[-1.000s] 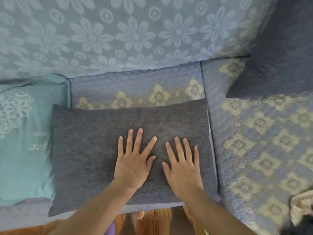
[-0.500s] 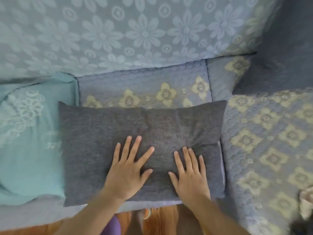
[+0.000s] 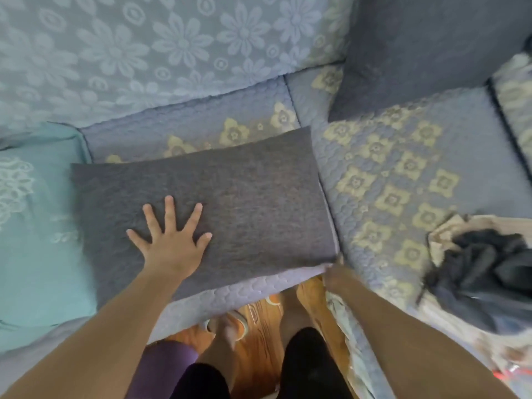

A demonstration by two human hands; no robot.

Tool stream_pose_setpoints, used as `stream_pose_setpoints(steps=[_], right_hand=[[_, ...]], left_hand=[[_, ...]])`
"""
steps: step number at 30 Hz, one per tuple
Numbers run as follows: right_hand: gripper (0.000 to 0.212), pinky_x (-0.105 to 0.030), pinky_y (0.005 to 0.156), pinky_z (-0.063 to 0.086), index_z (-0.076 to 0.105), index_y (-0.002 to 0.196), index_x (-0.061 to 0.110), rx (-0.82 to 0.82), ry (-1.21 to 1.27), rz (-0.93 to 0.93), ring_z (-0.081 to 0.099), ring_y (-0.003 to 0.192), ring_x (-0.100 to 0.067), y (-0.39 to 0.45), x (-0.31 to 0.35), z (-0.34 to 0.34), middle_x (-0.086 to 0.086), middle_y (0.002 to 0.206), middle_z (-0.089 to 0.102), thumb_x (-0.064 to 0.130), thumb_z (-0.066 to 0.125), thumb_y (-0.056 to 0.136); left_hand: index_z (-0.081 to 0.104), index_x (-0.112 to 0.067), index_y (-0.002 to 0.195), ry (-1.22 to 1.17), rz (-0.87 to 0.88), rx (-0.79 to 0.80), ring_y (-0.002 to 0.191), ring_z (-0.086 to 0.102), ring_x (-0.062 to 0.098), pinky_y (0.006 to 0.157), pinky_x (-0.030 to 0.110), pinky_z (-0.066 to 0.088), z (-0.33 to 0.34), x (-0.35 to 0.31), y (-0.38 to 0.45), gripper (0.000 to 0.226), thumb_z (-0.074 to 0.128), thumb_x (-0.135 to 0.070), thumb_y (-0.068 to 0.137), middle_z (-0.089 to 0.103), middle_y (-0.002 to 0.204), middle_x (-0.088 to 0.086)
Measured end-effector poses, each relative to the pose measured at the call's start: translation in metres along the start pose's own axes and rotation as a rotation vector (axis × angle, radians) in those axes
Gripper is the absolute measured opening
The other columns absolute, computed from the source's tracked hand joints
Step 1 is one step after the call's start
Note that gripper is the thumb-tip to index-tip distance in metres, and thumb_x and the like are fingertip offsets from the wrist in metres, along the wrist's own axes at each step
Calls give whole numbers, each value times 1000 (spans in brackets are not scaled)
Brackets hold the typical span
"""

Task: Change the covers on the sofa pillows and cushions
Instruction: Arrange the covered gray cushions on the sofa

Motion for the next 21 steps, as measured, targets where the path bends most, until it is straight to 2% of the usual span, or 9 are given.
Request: stream_pose_setpoints(steps=[2, 4, 7, 10, 12, 15, 17, 19, 21], right_hand=[[48, -42, 111, 39, 35, 150, 26, 174, 18, 227, 43, 137, -25, -25, -80, 37, -2, 150, 38, 29, 36, 101], [43, -38, 101, 46, 48, 142, 24, 192, 196, 364, 53, 126, -26, -56, -111, 41, -5, 140, 52, 24, 39, 100], [32, -40, 85, 53, 56, 128, 17, 134, 964, 578, 64, 99, -28, -69, -102, 39, -9, 116, 64, 21, 47, 98], [41, -46, 99, 51, 39, 145, 32, 165, 1600, 527, 58, 120, -26, -48, -60, 27, -1, 138, 53, 24, 47, 106], [42, -46, 99, 51, 41, 148, 23, 164, 1854, 478, 54, 126, -28, -31, -39, 19, -4, 145, 48, 21, 47, 106], [23, -35, 82, 56, 60, 123, 8, 89, 1856, 487, 61, 113, -23, -19, -28, 8, -7, 131, 60, 18, 53, 103], [18, -36, 77, 60, 64, 115, 5, -24, 1660, 493, 66, 103, -25, -20, -40, 5, -12, 120, 65, 14, 58, 100], [10, -42, 77, 62, 65, 106, 4, -131, 1445, 514, 70, 90, -30, -26, -60, -1, -20, 112, 66, 6, 60, 98], [13, -40, 72, 63, 65, 107, 4, -117, 1367, 538, 71, 84, -32, -30, -73, -5, -23, 108, 66, 0, 59, 96]], left_hand=[[-20, -57, 149, 17, -8, 8, 145, -34, 44, 111, 79, -4, -1, 1, 3, 65, 12, -73, 96, -38, 160, -1], [-20, -55, 150, -7, -16, 24, 145, -33, 45, 110, 80, -3, -2, -4, 3, 65, 12, -72, 97, -38, 161, 1], [-20, -50, 152, 30, -9, 6, 145, -31, 48, 110, 80, -1, -8, -11, -1, 65, 14, -67, 99, -37, 161, 6], [-12, -34, 160, 74, 10, -73, 147, -25, 49, 113, 76, 2, -14, -23, -12, 66, 21, -52, 106, -30, 163, 15], [-7, -19, 161, 86, 88, -179, 150, -20, 45, 116, 74, 5, -18, -42, -23, 73, 37, -35, 106, -26, 164, 15], [-13, -34, 159, 61, 388, -278, 151, -18, 42, 115, 73, 0, -20, -85, -42, 96, 56, -19, 93, -27, 165, 8], [-16, -49, 154, 135, 513, -199, 149, -25, 43, 113, 77, -2, -10, -103, -43, 96, 52, -19, 94, -30, 164, 1], [-18, -56, 151, 209, 472, -97, 145, -32, 46, 112, 79, -2, -1, -103, -32, 87, 47, -27, 99, -34, 162, -6], [-15, -59, 150, 210, 409, -39, 143, -35, 48, 111, 79, -3, 1, -102, -25, 81, 44, -33, 101, -35, 161, -9]])
Point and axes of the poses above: each hand's wrist, its own y-axis towards the middle knuckle, its own z-axis out of the palm, x = y × z, the point moved 5 cm from there along y, towards the middle knuckle
